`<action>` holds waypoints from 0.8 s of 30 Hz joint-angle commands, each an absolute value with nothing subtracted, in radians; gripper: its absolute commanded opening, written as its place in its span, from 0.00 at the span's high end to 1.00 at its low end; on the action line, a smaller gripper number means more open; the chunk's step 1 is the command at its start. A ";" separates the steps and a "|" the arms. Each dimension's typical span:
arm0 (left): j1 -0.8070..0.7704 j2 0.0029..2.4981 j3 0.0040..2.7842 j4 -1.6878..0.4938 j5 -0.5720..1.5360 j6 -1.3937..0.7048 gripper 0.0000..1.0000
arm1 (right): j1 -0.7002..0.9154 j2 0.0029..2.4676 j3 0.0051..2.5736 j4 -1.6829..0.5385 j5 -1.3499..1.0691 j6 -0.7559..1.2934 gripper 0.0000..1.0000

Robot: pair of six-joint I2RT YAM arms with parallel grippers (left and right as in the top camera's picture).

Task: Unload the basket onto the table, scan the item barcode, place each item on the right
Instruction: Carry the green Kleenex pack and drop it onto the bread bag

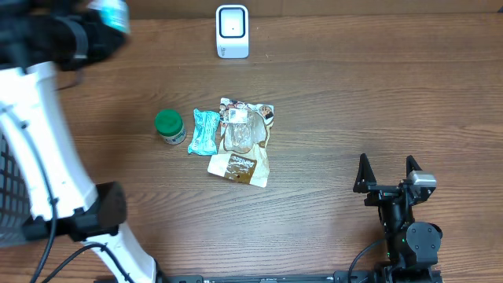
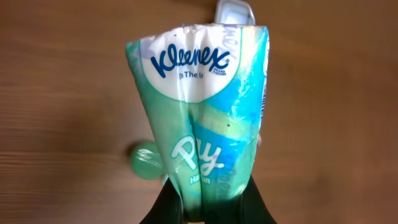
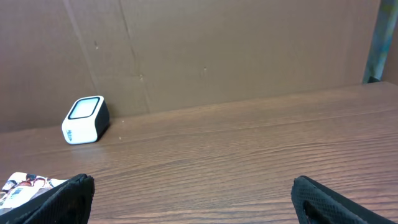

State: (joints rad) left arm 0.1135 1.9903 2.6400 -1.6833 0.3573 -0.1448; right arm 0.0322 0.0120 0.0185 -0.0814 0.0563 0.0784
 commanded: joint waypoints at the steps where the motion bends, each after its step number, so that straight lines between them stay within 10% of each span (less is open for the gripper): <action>1: -0.003 2.002 2.519 -1.689 0.304 -0.115 0.96 | 0.026 0.003 0.008 -0.077 0.059 0.078 0.00; 20: -0.307 2.002 1.845 -1.433 0.118 -0.323 0.95 | 0.026 0.003 0.008 -0.077 0.059 0.078 0.00; 24: -0.309 2.002 1.818 -1.424 0.130 -0.323 0.76 | 0.026 0.003 0.008 -0.077 0.059 0.078 0.00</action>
State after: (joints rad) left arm -0.3016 1.9991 1.8282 -1.4281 0.1356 -0.2962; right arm 0.0326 0.0120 0.0185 -0.0814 0.0563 0.0784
